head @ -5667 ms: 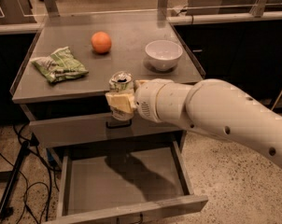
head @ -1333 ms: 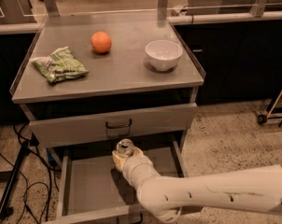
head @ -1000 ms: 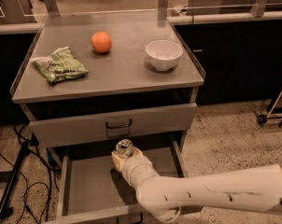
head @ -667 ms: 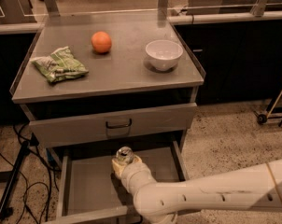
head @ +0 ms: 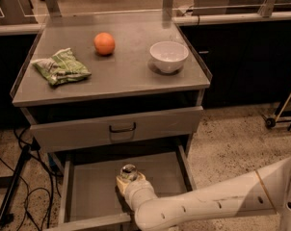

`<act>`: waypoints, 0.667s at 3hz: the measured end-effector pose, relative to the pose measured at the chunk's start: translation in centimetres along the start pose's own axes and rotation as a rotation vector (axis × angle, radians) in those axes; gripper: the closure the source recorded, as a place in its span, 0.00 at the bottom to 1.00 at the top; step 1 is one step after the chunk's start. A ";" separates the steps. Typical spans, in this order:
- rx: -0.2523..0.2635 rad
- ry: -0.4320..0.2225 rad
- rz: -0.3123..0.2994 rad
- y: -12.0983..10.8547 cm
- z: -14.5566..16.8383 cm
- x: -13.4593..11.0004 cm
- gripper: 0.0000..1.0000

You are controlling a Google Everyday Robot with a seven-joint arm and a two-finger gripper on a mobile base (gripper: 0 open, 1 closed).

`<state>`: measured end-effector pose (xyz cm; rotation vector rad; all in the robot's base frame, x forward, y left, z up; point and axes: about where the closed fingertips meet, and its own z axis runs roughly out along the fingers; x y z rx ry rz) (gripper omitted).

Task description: Place 7up can into middle drawer

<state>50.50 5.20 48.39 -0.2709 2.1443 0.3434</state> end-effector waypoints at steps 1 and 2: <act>0.015 0.012 0.032 0.4 1.1 1.4 1.00; 0.045 0.002 0.054 0.4 3.1 2.2 1.00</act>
Offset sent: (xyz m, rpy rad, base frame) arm 0.0234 0.0203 -0.0542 0.0195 0.0090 -0.1145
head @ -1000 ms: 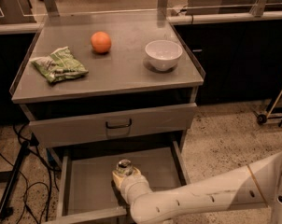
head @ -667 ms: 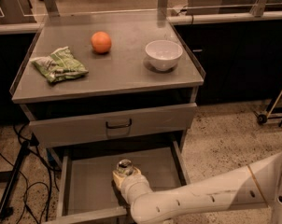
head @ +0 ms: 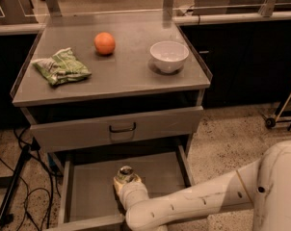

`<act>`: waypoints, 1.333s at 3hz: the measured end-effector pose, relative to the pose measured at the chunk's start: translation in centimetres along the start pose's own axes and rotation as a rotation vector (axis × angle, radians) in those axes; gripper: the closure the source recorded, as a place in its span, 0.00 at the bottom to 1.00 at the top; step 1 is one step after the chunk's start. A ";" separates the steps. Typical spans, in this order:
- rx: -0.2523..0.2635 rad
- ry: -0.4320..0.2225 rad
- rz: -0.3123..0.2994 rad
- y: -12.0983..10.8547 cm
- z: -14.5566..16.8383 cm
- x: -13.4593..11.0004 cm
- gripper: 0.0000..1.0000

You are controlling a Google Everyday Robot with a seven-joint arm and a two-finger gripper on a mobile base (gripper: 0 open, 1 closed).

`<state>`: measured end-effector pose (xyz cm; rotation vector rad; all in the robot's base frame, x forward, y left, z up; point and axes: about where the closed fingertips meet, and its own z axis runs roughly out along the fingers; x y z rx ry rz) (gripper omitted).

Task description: Place 7up can into middle drawer

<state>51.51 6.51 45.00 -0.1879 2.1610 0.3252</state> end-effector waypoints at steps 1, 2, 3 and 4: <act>0.010 -0.013 0.001 0.0 1.6 0.2 1.00; 0.018 -0.031 0.002 -0.2 3.2 0.2 1.00; 0.034 -0.054 0.001 -1.0 4.5 0.2 1.00; 0.034 -0.054 0.001 -1.0 4.5 0.2 1.00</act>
Offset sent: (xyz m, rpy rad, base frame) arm 0.0337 0.0098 -0.0256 -0.0011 -0.0430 -0.0262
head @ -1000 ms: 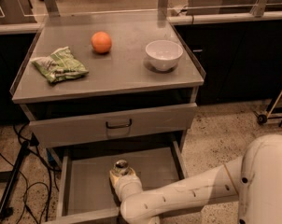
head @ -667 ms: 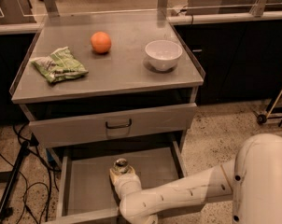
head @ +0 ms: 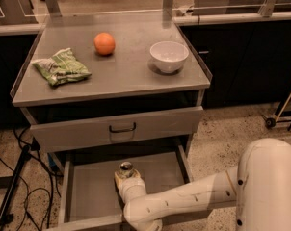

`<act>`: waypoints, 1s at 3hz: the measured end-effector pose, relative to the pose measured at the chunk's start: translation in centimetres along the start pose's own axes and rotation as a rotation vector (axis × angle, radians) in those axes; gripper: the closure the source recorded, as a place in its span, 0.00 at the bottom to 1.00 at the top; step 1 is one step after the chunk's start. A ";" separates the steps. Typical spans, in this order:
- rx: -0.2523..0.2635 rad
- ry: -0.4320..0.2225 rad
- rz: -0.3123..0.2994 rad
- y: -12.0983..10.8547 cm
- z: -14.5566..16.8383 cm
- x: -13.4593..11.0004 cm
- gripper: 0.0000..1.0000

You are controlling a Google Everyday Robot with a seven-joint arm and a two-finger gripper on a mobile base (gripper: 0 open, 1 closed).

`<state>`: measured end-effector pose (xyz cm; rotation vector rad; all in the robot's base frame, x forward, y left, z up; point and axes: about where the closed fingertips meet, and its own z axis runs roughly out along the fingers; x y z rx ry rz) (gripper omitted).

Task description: Place 7up can into middle drawer

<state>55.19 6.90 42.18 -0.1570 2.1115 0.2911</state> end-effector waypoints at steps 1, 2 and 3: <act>0.024 -0.016 -0.012 -0.8 0.7 -0.4 1.00; 0.023 -0.048 -0.025 -1.3 1.6 -1.5 1.00; 0.023 -0.048 -0.025 -1.3 1.6 -1.5 1.00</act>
Offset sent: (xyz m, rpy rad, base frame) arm 0.0300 -0.0096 0.0062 -0.0333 -0.0706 -0.0180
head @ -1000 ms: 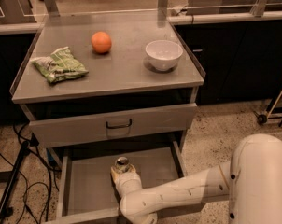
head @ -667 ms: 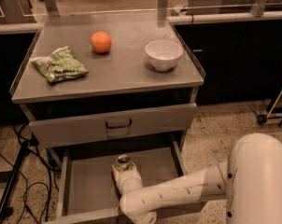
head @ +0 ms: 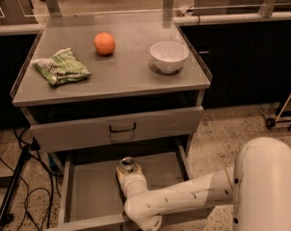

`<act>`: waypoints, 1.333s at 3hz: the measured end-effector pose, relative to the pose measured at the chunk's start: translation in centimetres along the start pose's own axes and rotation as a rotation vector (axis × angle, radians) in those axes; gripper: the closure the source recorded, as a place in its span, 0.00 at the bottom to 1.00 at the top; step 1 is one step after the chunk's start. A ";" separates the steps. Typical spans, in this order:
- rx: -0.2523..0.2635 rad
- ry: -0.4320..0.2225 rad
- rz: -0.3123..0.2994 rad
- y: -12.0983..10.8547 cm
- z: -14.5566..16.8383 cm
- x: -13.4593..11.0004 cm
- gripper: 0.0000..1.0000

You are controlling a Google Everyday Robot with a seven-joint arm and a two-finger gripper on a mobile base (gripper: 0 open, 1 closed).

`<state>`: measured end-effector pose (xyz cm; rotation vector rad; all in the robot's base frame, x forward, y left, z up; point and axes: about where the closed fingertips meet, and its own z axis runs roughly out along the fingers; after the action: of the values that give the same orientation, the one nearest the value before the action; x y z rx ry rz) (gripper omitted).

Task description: Place 7up can into middle drawer

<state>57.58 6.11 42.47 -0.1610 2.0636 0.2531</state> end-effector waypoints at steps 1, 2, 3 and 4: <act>0.024 0.022 0.037 -0.2 0.3 1.2 1.00; 0.036 0.021 0.058 -0.3 0.4 1.7 1.00; 0.035 0.024 0.061 -0.4 0.0 2.0 1.00; 0.037 0.036 0.064 -0.4 -0.9 2.5 1.00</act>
Offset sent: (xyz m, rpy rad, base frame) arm -0.0034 -0.0037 -0.0192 0.0305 0.0376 -0.0659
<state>55.77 5.44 40.67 -0.0778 2.1102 0.2524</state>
